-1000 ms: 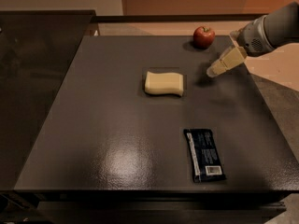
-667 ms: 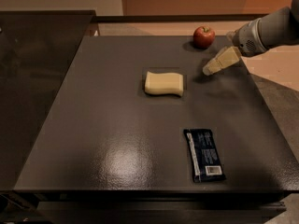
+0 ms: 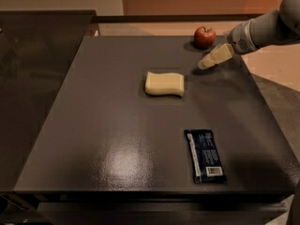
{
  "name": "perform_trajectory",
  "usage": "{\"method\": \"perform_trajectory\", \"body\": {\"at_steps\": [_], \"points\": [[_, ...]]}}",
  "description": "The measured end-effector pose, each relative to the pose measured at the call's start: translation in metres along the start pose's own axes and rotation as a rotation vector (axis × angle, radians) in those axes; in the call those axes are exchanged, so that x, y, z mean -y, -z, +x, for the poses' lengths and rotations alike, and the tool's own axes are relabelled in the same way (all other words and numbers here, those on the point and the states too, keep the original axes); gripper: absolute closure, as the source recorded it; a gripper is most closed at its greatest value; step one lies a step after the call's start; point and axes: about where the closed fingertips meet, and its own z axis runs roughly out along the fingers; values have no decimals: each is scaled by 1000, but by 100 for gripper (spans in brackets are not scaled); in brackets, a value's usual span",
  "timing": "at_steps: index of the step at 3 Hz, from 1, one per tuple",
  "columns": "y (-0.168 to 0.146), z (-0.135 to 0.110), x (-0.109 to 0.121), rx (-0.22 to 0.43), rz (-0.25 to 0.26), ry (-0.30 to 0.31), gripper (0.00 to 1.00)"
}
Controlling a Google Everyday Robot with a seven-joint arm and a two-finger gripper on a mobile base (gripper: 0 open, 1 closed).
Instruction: Move apple near sponge
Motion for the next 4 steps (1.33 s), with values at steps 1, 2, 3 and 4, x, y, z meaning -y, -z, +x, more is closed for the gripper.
{"method": "perform_trajectory", "body": {"at_steps": [1,2,3,4], "points": [[-10,-5,20,23,23,-28,0],[-21,-10,37,41,42,-51,0],[-32,-17,49,53,46,-59,0],[-44,-23,54,59,39,-58,18]]}}
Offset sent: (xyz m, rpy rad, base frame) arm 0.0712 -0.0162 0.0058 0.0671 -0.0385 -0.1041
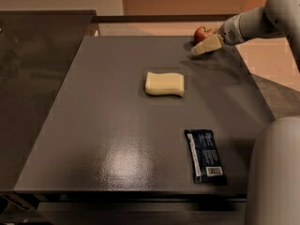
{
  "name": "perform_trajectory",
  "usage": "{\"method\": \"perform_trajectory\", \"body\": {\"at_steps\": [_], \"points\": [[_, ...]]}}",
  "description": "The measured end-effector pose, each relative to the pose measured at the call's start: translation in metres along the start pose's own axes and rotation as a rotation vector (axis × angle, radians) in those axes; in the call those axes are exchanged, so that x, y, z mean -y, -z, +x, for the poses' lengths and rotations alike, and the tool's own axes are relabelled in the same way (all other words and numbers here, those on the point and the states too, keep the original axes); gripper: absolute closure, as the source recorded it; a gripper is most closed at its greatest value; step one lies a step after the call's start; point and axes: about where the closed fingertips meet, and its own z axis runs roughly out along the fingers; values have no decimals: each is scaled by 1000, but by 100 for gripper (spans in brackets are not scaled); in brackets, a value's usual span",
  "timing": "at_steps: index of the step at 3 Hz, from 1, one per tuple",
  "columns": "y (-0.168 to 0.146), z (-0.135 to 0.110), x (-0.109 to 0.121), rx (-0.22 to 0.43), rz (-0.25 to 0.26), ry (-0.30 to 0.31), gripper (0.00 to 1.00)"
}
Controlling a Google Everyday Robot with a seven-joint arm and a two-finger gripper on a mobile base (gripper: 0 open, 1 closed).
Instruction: Move apple near sponge
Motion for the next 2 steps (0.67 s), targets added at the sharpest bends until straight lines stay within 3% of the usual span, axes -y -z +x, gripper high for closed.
{"method": "perform_trajectory", "body": {"at_steps": [2], "points": [[-6,-4,2,4,-8,-1,64]]}}
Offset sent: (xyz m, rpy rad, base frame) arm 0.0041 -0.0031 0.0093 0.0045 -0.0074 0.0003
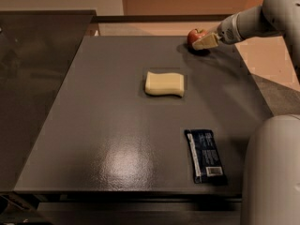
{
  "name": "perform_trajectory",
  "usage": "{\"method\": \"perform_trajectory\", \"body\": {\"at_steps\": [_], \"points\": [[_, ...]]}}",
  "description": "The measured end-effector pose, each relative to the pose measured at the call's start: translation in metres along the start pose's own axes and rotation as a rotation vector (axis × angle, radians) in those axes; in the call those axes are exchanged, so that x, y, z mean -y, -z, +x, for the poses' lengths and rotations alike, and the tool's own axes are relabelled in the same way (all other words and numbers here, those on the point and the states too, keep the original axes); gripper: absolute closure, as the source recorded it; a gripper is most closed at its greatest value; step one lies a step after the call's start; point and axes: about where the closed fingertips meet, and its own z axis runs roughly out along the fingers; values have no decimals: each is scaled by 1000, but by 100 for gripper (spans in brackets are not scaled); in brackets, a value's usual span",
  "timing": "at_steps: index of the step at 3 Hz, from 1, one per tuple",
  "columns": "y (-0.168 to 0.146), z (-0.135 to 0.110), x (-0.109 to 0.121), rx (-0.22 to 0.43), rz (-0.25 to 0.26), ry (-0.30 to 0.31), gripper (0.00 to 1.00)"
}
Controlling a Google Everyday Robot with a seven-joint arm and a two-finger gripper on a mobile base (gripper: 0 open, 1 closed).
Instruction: Move apple near sponge
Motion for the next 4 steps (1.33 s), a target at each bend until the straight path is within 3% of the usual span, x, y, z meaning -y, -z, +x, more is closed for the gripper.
{"method": "perform_trajectory", "body": {"at_steps": [1,2,4], "points": [[5,-5,-5,6,-4,12,88],[17,-9,-16,13,-19,28,100],[45,-10,-72,21,-125,79,100]]}}
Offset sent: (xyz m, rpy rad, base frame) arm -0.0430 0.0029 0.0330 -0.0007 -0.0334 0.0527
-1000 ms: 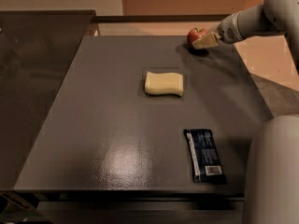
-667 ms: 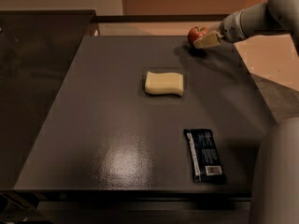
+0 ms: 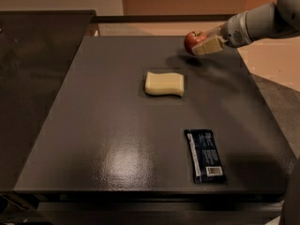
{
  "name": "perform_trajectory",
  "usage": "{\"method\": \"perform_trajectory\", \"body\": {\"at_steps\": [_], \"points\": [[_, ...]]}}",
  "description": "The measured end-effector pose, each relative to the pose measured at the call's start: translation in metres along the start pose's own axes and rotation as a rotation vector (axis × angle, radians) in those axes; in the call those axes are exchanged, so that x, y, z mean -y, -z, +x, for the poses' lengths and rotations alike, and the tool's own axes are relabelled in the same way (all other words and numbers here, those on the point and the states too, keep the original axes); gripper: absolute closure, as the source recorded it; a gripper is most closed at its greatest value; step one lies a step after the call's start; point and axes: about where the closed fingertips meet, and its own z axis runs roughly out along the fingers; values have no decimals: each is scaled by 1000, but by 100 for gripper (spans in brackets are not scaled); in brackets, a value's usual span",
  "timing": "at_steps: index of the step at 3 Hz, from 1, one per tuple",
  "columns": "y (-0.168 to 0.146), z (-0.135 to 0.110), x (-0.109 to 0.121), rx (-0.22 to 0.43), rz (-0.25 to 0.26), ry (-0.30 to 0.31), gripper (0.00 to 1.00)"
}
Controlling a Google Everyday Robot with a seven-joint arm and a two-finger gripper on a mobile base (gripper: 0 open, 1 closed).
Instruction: Move apple near sponge
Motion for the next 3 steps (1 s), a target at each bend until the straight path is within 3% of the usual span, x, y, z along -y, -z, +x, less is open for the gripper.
{"method": "perform_trajectory", "body": {"at_steps": [2,3], "points": [[-5,8,-70,13,-161,61,100],[-17,13,-86,27,-212,90,100]]}}
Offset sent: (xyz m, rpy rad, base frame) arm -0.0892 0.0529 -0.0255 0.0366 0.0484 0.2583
